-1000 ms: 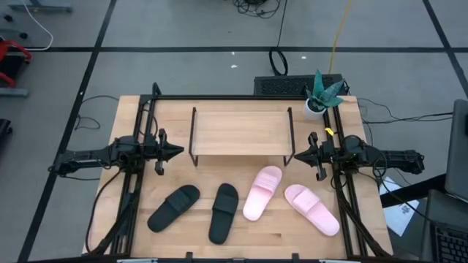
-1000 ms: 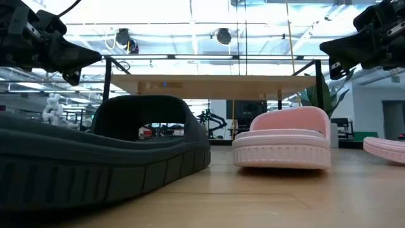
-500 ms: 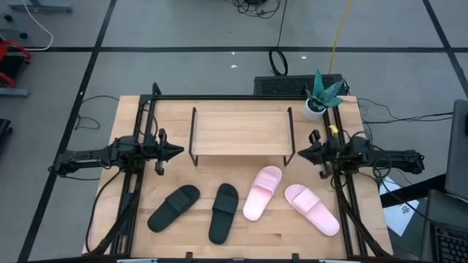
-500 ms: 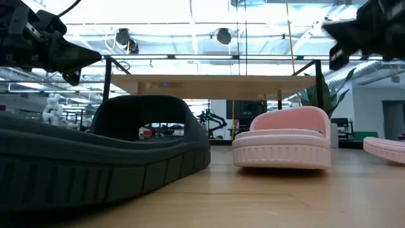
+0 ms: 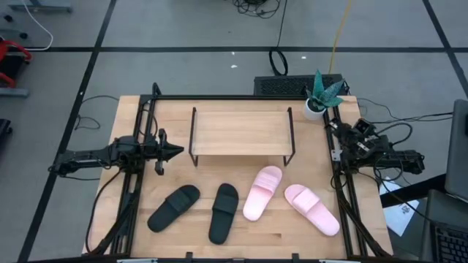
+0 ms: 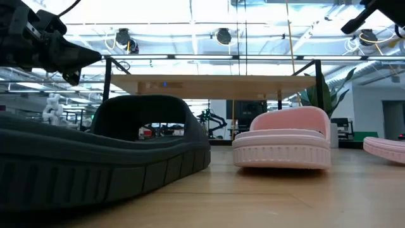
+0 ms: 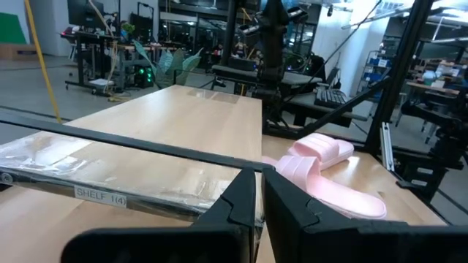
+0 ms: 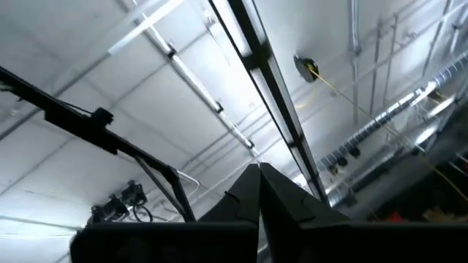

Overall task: Pick and place slides into the shelf
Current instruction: Put the left black slide on the shelf

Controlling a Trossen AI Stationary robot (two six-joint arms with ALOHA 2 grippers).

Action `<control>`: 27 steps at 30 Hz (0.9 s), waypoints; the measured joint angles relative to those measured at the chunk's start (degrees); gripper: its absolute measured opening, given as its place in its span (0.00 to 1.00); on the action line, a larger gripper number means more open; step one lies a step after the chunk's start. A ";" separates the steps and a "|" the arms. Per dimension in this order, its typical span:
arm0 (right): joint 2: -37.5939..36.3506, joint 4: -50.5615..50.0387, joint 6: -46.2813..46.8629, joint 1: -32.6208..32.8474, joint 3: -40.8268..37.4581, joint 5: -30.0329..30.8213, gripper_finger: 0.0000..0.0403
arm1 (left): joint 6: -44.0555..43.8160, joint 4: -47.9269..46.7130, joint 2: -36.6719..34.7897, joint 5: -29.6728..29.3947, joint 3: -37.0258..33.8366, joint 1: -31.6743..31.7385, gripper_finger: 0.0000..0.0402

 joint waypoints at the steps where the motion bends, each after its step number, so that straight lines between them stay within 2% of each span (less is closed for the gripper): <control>1: 0.00 0.86 -0.52 0.00 0.00 0.96 0.00 | -0.26 1.32 0.00 -0.51 -0.02 0.02 0.06; 5: 0.00 3.73 -4.73 0.00 0.00 5.89 0.00 | -9.47 10.82 0.00 -1.20 -0.02 0.01 0.06; 10: 0.57 6.06 -10.76 0.02 0.14 7.65 0.00 | -23.39 32.33 0.00 -1.64 -0.02 0.02 0.06; 13: 2.56 6.87 -13.04 0.00 1.99 8.69 0.00 | -23.80 46.13 0.00 -1.06 0.66 0.01 0.06; 15: 5.00 5.96 -14.96 0.04 4.72 8.38 0.00 | -20.84 49.80 -0.02 0.89 3.30 0.00 0.06; 17: 7.93 7.21 -16.86 0.02 9.05 8.17 0.00 | -18.15 47.13 -0.02 2.44 7.82 0.00 0.06; 19: 11.98 7.29 -19.20 0.00 14.23 4.77 0.00 | -15.34 38.07 0.18 4.02 14.27 0.00 0.06; 24: 23.97 6.33 -23.78 0.02 30.16 -14.26 0.00 | -10.62 4.45 6.02 5.11 36.53 0.00 0.06; 27: 30.72 0.30 -23.39 0.04 40.83 -22.72 0.00 | -10.71 -7.54 13.05 8.40 48.94 0.00 0.06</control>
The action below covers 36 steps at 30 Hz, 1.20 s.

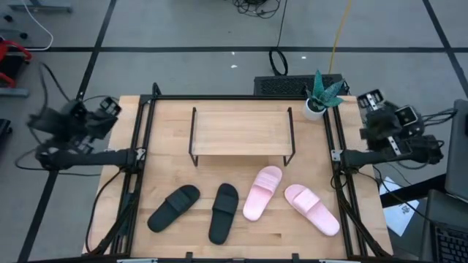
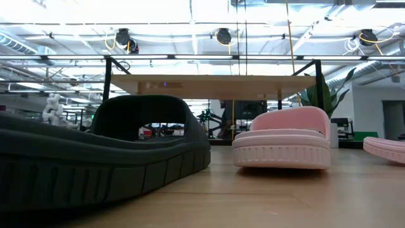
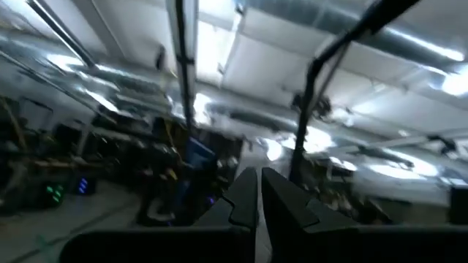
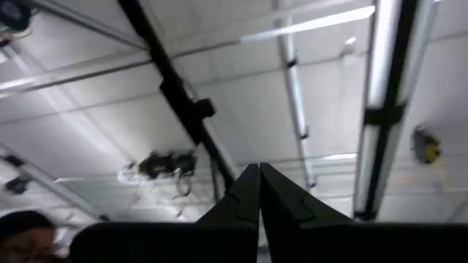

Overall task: Pick and place slides into the shelf
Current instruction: Put the left black slide on the shelf

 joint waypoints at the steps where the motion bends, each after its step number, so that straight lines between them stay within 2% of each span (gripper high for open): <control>1: 2.00 -4.04 0.63 0.00 3.46 -1.43 0.00 | -0.25 -2.60 2.47 1.90 3.59 0.00 0.06; 4: 7.80 -16.54 1.66 0.04 13.33 -2.06 0.00 | -2.63 -10.60 10.09 8.01 13.31 0.00 0.06; 7: 13.19 -23.94 2.44 0.07 21.33 -2.01 0.00 | -6.42 -19.80 17.34 14.08 21.51 -0.01 0.06; 11: 18.33 -25.62 5.90 0.09 28.25 -4.43 0.00 | -12.33 -30.59 25.09 22.72 29.58 -0.48 0.06; 15: 19.65 -25.56 5.97 0.10 31.00 -8.34 0.00 | -17.59 -39.55 29.55 25.36 34.08 -3.40 0.06; 18: 19.20 -25.75 6.86 0.10 31.10 -9.47 0.00 | -21.86 -42.87 31.01 24.40 34.71 -6.98 0.06; 22: 18.35 -27.73 7.40 0.11 31.10 -9.47 0.00 | -25.84 -46.40 33.40 18.14 34.74 -14.28 0.06; 28: 18.26 -30.32 9.69 0.11 31.10 -9.44 0.00 | -31.35 -46.42 41.83 8.79 34.78 -32.19 0.06; 31: 18.55 -31.36 9.96 0.09 31.10 -9.44 0.00 | -34.17 -46.75 46.85 3.33 34.78 -41.63 0.03; 36: 19.15 -31.41 9.79 0.09 31.08 -9.34 0.00 | -45.46 -55.97 53.96 -4.47 37.25 -53.18 0.01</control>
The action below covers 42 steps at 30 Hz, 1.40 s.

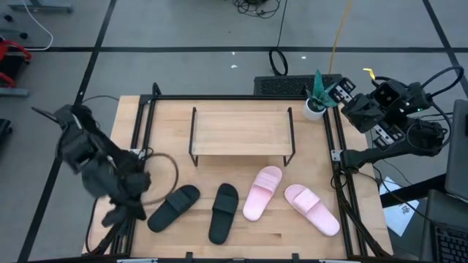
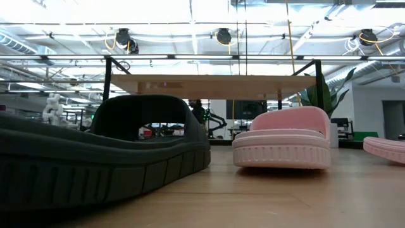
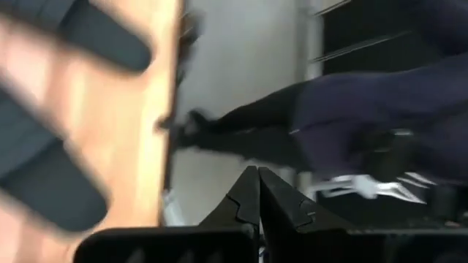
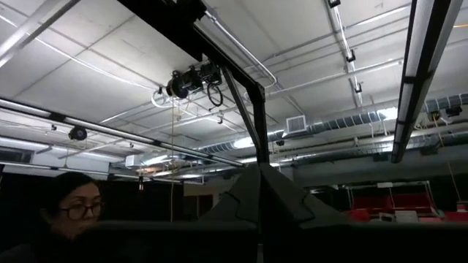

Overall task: Pick and place slides into the shelf
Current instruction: Put the left black slide on the shelf

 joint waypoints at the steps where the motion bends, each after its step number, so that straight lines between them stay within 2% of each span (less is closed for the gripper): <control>1: 0.11 0.05 0.00 0.00 0.01 -0.01 0.00 | -2.22 -2.09 1.05 -1.36 0.03 -2.00 0.00; 4: 0.48 0.13 0.10 0.00 0.00 0.01 0.00 | -7.53 -5.63 4.52 -2.99 0.06 -7.09 0.01; 7: 0.96 0.12 0.57 0.00 0.00 0.03 0.00 | -8.38 -9.23 8.31 -3.65 0.06 -10.33 0.01; 14: 2.01 0.12 0.63 0.00 0.00 0.14 0.00 | -1.38 -18.06 16.37 -10.32 0.06 -13.76 0.01; 20: 2.52 0.17 2.46 0.00 0.00 0.15 0.00 | 3.24 -29.13 22.15 -16.59 -0.05 -14.21 0.01; 24: 2.57 0.17 3.65 0.00 0.00 0.14 0.00 | 11.15 -24.83 23.53 -17.44 -2.74 -14.82 0.00; 28: 2.54 0.17 3.63 0.00 0.00 0.15 0.00 | 12.96 -20.40 23.80 -16.63 -5.91 -15.94 0.02; 32: 2.54 0.17 3.63 0.00 0.00 0.15 0.00 | 12.57 -19.66 23.71 -17.49 -7.46 -16.73 0.07; 42: 2.54 0.15 3.50 0.00 0.00 0.15 0.00 | 12.13 -19.20 23.69 -26.30 -7.94 -16.72 0.27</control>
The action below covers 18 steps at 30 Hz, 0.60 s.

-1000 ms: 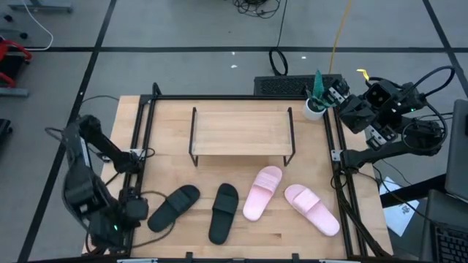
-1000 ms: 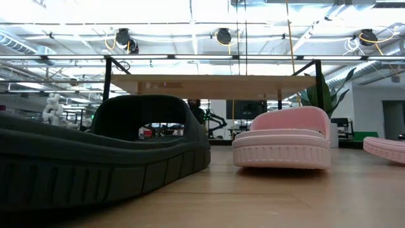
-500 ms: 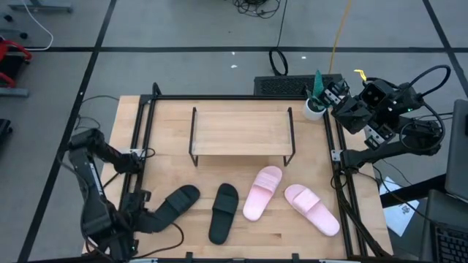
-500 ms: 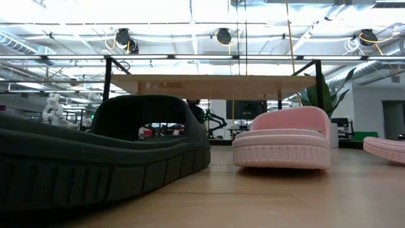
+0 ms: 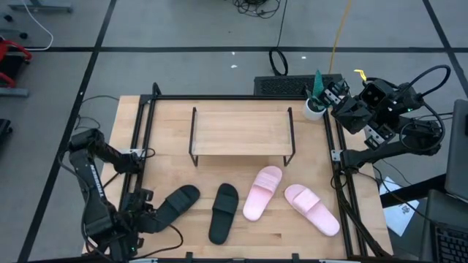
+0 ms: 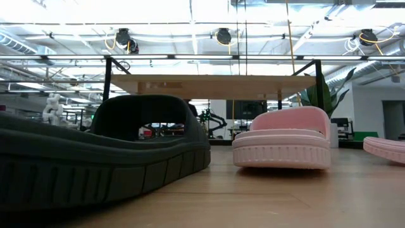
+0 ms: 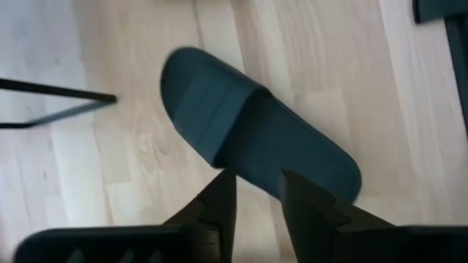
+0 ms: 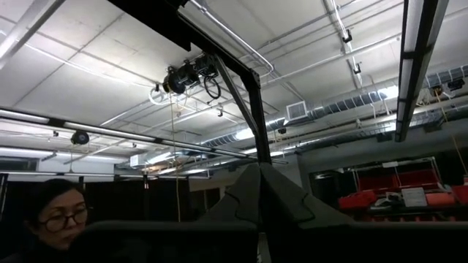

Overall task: Pick and place slides into the shelf
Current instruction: Put the left black slide on the shelf

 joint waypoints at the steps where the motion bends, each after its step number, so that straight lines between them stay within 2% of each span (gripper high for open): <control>1: 0.00 -0.01 -0.04 0.00 0.00 0.00 0.00 | 0.57 0.29 -0.02 -0.22 -0.12 0.00 0.29; 8: 0.01 -0.03 -0.79 0.00 0.00 0.01 0.00 | 6.76 7.45 -0.07 -0.70 -5.75 0.04 0.39; 18: 0.09 -0.03 -1.40 0.00 0.00 0.01 0.00 | 8.01 11.73 -0.07 -1.64 -15.35 1.56 0.39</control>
